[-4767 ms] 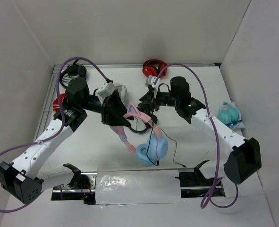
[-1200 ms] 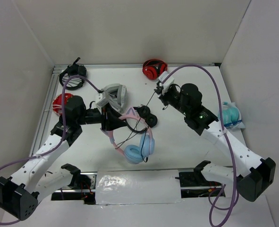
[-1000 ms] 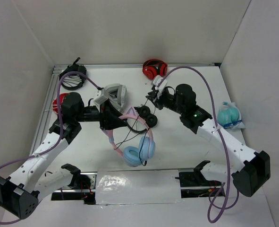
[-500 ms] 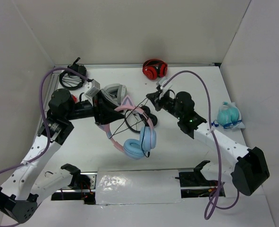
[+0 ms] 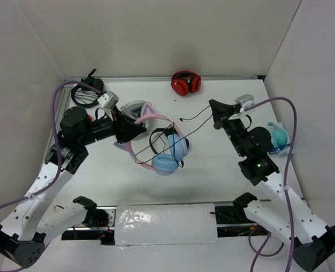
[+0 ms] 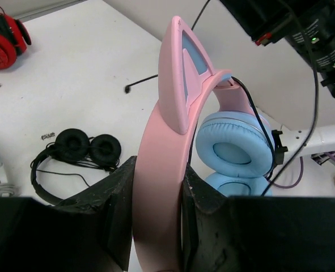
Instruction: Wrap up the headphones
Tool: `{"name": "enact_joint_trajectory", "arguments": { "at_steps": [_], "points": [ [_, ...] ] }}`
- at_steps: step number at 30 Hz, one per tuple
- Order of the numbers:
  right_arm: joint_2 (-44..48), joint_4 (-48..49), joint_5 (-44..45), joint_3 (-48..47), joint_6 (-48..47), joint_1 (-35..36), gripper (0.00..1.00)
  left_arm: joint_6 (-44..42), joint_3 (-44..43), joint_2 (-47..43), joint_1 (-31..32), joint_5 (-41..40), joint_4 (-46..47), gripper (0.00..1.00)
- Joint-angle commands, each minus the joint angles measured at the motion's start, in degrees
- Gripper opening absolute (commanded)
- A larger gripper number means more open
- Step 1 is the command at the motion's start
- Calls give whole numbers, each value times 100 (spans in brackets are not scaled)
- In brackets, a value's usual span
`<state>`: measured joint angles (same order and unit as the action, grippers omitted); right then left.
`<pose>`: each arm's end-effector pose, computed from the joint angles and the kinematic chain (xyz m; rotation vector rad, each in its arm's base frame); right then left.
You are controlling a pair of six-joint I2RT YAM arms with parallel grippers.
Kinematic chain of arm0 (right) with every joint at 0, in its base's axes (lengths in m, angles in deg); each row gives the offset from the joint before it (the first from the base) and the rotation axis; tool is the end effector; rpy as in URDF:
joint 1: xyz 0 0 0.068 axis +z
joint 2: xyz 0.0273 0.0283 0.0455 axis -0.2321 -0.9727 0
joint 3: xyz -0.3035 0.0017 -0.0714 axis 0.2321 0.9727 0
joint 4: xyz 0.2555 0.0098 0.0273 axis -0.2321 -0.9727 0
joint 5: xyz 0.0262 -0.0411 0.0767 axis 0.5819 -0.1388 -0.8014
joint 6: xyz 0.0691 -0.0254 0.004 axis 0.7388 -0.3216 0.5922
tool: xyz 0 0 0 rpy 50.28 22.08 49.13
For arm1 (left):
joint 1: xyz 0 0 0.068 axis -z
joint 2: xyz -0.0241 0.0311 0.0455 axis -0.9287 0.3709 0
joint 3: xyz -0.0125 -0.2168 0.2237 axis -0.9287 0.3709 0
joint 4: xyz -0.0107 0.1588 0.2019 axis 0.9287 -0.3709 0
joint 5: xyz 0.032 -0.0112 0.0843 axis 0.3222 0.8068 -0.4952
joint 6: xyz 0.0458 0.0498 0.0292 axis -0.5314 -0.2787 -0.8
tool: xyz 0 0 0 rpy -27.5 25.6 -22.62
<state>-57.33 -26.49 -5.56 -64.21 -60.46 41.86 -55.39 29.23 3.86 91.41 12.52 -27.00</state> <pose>0.1516 0.0791 0.4203 -0.3230 1.2377 0.3343 0.1551 -0.1053 0.4419 0.5172 1.5989 -1.1001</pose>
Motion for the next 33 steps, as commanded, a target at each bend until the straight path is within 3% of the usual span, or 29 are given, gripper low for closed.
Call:
{"name": "enact_joint_trajectory", "arguments": {
  "at_steps": [1,6,14,20,23,25,31,33],
  "points": [
    [7,-500,288,-266,-10,-225,0,203,-105,-68,11,122,515,0],
    [-869,-862,7,-1014,-150,-480,0,-78,-35,-121,11,1108,560,0],
    [-1909,-1213,-678,-2201,-169,-885,0,-229,238,-279,20,1708,463,0],
    [-2103,-1204,-1223,-2254,-98,-1008,0,-220,396,-323,29,2294,647,0],
    [-2287,-1292,-2293,-2141,-55,-1017,0,-62,458,-358,29,2594,1051,0],
    [-2532,-1109,-3164,-1991,25,-973,0,297,537,-298,29,2814,1683,0],
    [-2955,86,-3746,-1235,638,-631,2,1080,-33,238,20,3079,2299,0],
    [-3157,192,-3895,-1191,641,-499,8,1256,-314,335,38,2921,2317,0]
  ]
}}
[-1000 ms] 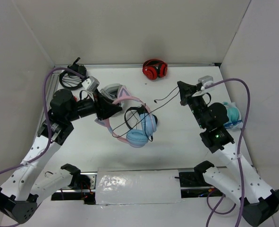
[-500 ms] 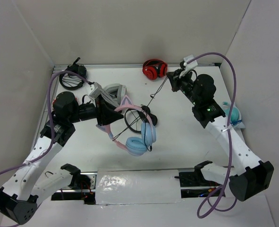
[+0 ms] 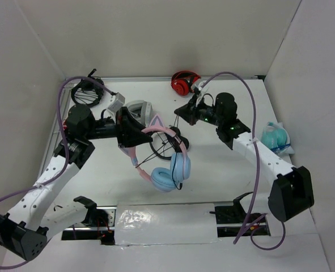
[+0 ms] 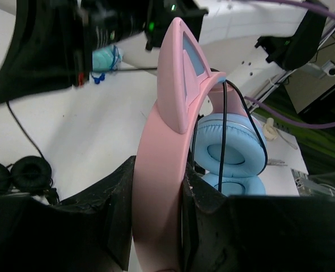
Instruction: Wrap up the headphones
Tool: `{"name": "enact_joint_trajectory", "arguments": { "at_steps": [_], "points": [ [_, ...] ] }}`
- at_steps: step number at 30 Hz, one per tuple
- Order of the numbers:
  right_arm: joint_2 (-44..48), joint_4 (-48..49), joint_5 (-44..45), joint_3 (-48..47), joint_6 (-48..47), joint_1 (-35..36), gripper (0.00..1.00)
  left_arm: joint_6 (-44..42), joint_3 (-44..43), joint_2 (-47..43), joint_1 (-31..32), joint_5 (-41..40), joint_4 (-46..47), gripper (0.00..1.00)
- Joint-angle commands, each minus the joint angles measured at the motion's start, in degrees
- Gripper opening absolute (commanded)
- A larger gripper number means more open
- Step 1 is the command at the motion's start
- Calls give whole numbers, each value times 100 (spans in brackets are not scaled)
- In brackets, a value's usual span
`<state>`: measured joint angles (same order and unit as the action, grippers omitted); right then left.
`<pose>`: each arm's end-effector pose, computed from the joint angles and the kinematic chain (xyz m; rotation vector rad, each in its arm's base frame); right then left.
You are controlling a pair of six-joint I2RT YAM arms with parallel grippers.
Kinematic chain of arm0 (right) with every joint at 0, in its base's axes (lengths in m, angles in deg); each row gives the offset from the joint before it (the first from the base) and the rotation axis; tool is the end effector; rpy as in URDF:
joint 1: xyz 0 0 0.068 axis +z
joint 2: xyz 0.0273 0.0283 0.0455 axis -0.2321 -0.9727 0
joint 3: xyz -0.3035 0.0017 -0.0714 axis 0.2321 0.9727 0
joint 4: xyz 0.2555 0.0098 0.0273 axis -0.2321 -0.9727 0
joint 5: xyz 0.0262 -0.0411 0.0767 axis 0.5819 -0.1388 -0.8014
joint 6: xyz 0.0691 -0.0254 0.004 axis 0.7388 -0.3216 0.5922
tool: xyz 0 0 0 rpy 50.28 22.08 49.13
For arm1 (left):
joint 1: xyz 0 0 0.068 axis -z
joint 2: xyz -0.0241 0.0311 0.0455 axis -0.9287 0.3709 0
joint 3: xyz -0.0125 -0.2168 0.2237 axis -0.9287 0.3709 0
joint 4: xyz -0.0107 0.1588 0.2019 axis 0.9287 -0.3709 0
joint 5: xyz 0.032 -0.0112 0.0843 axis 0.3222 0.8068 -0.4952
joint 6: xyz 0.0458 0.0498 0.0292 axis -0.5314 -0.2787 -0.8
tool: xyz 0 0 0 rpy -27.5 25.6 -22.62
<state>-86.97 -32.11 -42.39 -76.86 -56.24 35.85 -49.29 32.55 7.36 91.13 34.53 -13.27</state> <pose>0.2683 0.1483 0.3766 -0.7740 1.5258 0.7884 0.1550 -0.1218 0.4378 0.8128 1.4791 -1.4180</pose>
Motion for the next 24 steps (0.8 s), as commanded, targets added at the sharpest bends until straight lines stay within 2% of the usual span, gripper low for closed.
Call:
{"name": "enact_joint_trajectory", "arguments": {
  "at_steps": [1,9,16,19,24],
  "points": [
    [-255,781,-247,75,219,260,10,699,-735,73,57,484,928,0],
    [-501,1501,-161,391,394,1069,31,911,-1456,399,75,-98,726,0],
    [-677,2178,16,839,842,1131,36,920,-1684,180,101,-353,620,0],
    [-791,2818,-2,1190,1026,1175,38,981,-1842,109,92,-729,339,0],
    [-1116,3092,183,1516,1238,1316,39,1069,-1984,57,101,-1117,75,0]
  ]
}}
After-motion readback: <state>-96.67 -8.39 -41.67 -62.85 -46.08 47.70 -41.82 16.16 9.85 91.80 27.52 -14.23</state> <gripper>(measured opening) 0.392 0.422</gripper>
